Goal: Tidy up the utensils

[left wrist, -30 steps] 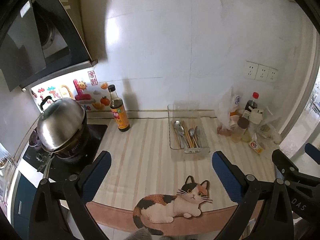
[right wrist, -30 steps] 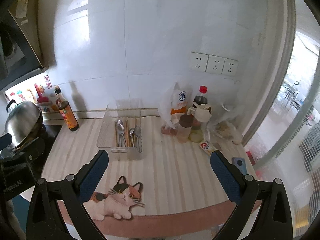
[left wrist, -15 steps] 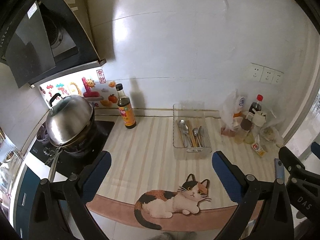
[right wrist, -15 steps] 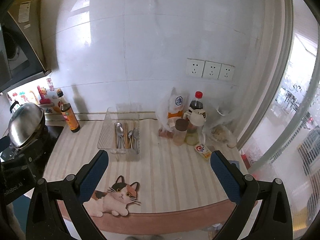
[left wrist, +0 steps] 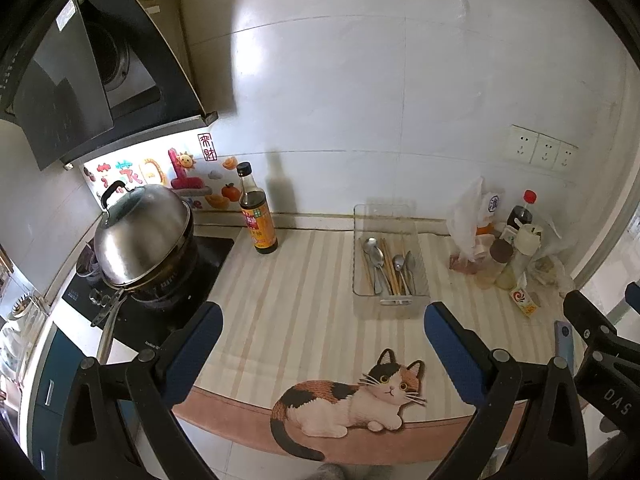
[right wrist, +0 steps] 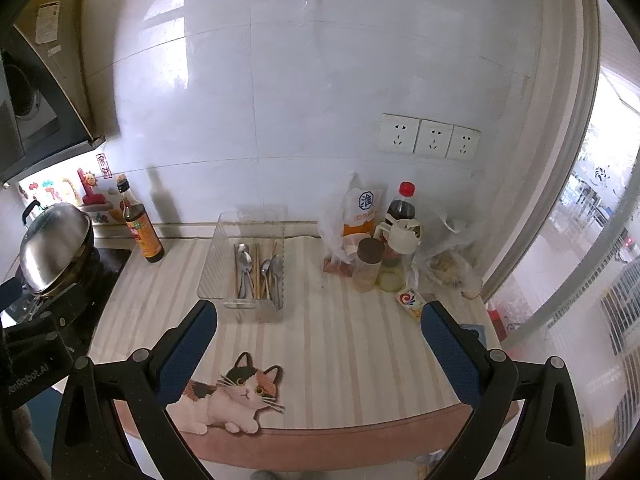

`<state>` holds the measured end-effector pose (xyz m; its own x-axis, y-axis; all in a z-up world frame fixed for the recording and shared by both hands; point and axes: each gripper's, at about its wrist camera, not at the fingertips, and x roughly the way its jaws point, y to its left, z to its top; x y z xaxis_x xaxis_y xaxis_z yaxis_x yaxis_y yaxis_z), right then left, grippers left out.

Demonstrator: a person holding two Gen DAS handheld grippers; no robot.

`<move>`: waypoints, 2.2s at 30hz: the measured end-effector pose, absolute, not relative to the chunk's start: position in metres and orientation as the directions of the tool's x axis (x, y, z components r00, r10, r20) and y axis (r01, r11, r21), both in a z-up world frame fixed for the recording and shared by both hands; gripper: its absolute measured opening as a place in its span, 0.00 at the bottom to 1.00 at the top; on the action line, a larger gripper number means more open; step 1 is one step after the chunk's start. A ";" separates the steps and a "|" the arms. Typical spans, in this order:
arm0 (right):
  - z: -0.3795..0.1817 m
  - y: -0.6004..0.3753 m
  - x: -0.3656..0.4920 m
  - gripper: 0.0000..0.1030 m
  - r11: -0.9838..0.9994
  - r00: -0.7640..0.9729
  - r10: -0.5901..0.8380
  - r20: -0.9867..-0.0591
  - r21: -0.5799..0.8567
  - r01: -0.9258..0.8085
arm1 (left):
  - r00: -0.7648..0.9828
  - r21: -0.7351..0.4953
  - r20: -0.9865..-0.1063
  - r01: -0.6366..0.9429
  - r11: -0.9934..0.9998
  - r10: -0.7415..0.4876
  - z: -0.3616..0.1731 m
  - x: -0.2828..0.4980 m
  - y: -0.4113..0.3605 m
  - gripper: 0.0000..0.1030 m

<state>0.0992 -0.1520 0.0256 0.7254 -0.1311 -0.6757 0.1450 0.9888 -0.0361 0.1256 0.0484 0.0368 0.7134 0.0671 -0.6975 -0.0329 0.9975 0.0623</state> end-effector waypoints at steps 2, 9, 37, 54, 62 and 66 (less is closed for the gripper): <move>0.025 -0.151 0.100 1.00 0.989 0.722 -0.129 -0.679 -0.037 0.142 | 0.711 0.060 -0.700 -0.031 0.998 0.064 0.036 0.126 0.048 1.00; 0.021 -0.152 0.107 1.00 0.992 0.713 -0.116 -0.691 -0.041 0.122 | 0.702 0.065 -0.709 -0.033 0.997 0.069 0.032 0.131 0.048 1.00; 0.014 -0.155 0.114 1.00 0.994 0.703 -0.101 -0.704 -0.046 0.096 | 0.689 0.059 -0.723 -0.022 0.998 0.058 0.023 0.139 0.044 1.00; 0.013 -0.155 0.114 1.00 0.994 0.703 -0.100 -0.705 -0.046 0.095 | 0.688 0.063 -0.723 -0.023 0.998 0.061 0.021 0.139 0.044 1.00; 0.013 -0.156 0.115 1.00 0.994 0.702 -0.099 -0.705 -0.045 0.095 | 0.689 0.062 -0.722 -0.019 0.998 0.058 0.022 0.140 0.044 1.00; 0.013 -0.156 0.115 1.00 0.995 0.702 -0.098 -0.706 -0.045 0.094 | 0.689 0.063 -0.722 -0.020 0.998 0.060 0.021 0.139 0.045 1.00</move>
<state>0.1152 -0.1563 0.0132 0.7017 -0.0979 -0.7057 0.0937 0.9946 -0.0447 0.1392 0.0453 0.0209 0.6893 0.0596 -0.7220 -0.0200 0.9978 0.0634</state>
